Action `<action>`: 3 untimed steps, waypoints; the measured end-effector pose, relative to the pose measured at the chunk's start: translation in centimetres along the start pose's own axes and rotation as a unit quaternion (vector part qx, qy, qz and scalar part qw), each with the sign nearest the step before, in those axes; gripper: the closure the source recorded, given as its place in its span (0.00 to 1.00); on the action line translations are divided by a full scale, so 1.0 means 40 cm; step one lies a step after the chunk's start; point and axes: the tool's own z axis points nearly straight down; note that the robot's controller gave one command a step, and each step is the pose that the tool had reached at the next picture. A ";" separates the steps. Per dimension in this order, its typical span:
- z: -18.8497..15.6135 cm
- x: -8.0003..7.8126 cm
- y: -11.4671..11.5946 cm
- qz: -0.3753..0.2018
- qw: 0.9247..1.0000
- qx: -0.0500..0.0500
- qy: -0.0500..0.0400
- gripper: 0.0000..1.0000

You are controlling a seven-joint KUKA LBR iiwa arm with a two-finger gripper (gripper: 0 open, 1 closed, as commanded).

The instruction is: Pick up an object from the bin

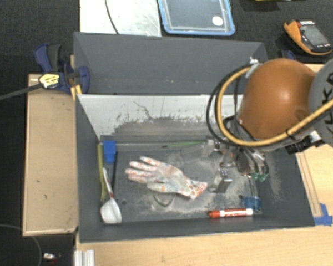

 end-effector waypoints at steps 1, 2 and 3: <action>-0.009 -0.004 0.000 0.001 1.000 0.000 -0.004 0.00; 0.205 -0.046 0.077 0.033 0.999 -0.001 -0.007 0.00; 0.215 -0.081 0.162 0.023 1.000 -0.001 -0.009 0.00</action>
Offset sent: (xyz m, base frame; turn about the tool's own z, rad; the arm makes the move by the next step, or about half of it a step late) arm 0.0301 0.0608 -0.1710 0.1227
